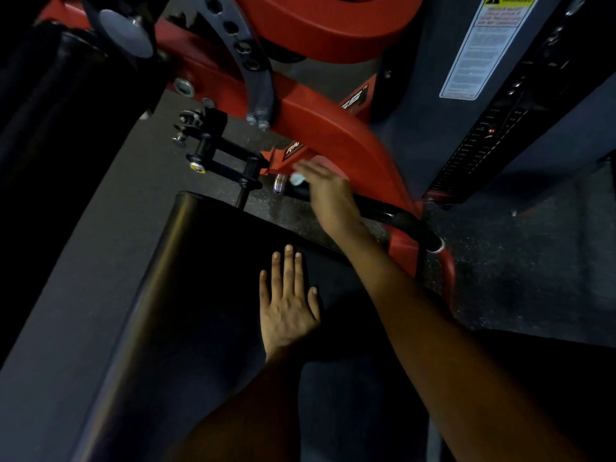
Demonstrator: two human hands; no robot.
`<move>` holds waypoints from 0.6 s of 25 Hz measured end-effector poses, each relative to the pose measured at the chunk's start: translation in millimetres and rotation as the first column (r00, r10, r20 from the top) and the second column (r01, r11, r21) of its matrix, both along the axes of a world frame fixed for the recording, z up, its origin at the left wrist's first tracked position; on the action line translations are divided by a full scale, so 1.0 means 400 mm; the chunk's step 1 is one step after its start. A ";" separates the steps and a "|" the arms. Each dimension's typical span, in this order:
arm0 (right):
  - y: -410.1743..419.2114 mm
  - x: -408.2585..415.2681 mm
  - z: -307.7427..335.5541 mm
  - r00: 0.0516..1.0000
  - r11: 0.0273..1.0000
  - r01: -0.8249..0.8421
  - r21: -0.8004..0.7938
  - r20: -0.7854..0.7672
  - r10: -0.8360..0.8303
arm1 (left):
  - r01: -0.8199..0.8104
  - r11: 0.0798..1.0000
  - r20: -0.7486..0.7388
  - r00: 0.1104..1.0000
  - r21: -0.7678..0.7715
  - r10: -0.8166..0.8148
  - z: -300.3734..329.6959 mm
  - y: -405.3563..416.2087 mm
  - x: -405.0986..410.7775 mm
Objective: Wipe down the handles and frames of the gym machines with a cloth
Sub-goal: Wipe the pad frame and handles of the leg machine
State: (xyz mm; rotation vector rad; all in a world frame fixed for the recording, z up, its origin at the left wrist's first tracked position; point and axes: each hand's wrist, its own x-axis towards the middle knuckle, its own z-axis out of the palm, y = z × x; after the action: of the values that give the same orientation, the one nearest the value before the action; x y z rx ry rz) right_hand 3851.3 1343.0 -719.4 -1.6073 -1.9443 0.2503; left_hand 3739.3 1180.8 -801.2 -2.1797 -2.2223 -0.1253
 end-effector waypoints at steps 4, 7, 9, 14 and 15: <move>-0.021 0.035 -0.040 0.998 0.954 -0.049 -0.296 -0.061 0.032 | -0.006 1.000 -0.004 1.000 0.004 0.006 0.000 0.003 -0.001; -0.066 0.126 -0.063 0.970 0.915 0.163 -0.368 -0.112 -0.217 | 0.001 1.000 0.002 1.000 -0.006 -0.001 0.002 -0.001 0.000; -0.075 0.129 -0.074 0.910 0.903 0.173 -0.394 -0.286 -0.299 | 0.002 1.000 -0.002 1.000 -0.006 -0.002 0.000 -0.001 0.000; -0.060 -0.016 -0.116 0.981 0.960 -0.170 -0.222 -0.131 0.143 | 0.021 1.000 -0.007 1.000 -0.021 -0.021 0.003 0.005 -0.005; -0.064 -0.027 -0.169 0.970 0.965 -0.241 -0.098 -0.046 0.238 | 0.026 0.999 -0.011 1.000 -0.023 -0.026 0.004 0.003 -0.006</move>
State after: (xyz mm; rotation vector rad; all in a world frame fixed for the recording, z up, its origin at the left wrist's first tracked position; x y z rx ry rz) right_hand 3840.6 1317.2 -786.8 -1.4181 -2.1304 0.4788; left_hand 3736.9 1182.1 -799.8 -2.2157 -2.2013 -0.0879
